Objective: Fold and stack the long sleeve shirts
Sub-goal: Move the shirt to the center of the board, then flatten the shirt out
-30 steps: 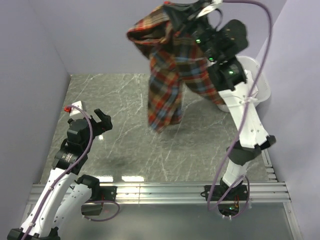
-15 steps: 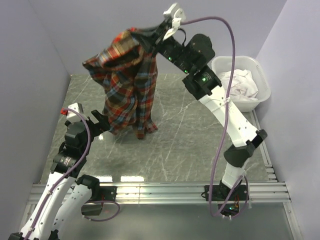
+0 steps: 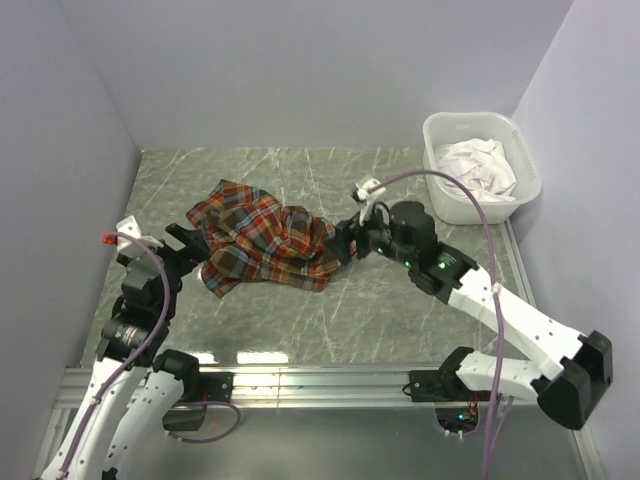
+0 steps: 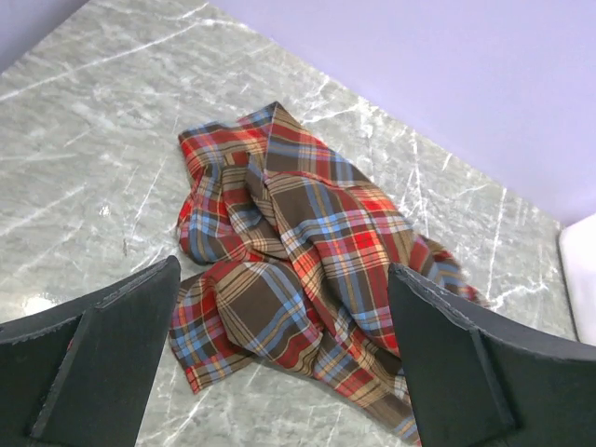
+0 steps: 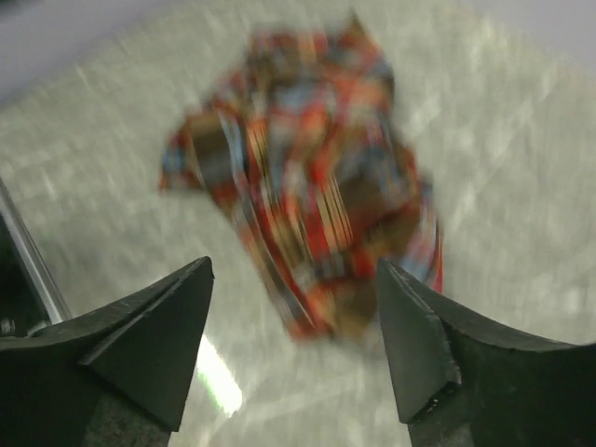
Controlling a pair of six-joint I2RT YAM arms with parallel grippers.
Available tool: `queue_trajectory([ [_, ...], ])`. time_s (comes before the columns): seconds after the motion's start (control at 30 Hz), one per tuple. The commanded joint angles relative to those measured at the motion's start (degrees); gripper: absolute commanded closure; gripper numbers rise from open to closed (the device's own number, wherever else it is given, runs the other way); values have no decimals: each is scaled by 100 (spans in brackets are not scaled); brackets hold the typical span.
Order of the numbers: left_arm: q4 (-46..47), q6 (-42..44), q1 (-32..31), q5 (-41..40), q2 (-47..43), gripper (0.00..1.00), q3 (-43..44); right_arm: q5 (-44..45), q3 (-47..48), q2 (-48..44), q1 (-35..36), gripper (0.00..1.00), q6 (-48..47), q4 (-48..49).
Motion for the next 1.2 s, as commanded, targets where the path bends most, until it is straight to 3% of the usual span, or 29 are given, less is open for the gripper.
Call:
queue_trajectory([
  [0.0, 20, -343, -8, -86, 433, 1, 251, 951, -549, -528, -23, 20, 618, -344],
  [0.1, -147, -555, -8, 299, 1257, 1, 506, 1120, -849, -398, -111, 18, 1223, -388],
  [0.3, 63, -1091, 115, 898, 2735, 2, 857, 559, -437, 533, -93, 18, 1331, -186],
  [0.47, 835, -1302, 1221, 2091, 4238, 5, 1279, 557, 301, 1623, -14, 19, 1190, -519],
  [0.63, 776, -1109, 1653, 2560, 5940, 10, 2675, 900, 189, 2028, -67, 19, 1646, -467],
  [0.83, 451, -828, 2013, 3025, 7708, 13, 4267, 488, 3, 2204, -32, 21, 1902, -204],
  [0.97, 441, -897, 2031, 3289, 8457, 14, 4778, 496, 170, 2625, -41, 21, 1867, -300],
  [1.1, 722, -1126, 2031, 3588, 8749, 19, 4507, 426, 258, 3056, -120, 22, 1919, -186],
  [1.17, 863, -1336, 2031, 3676, 8688, 33, 4235, 330, 398, 3372, -277, 25, 1972, -168],
])
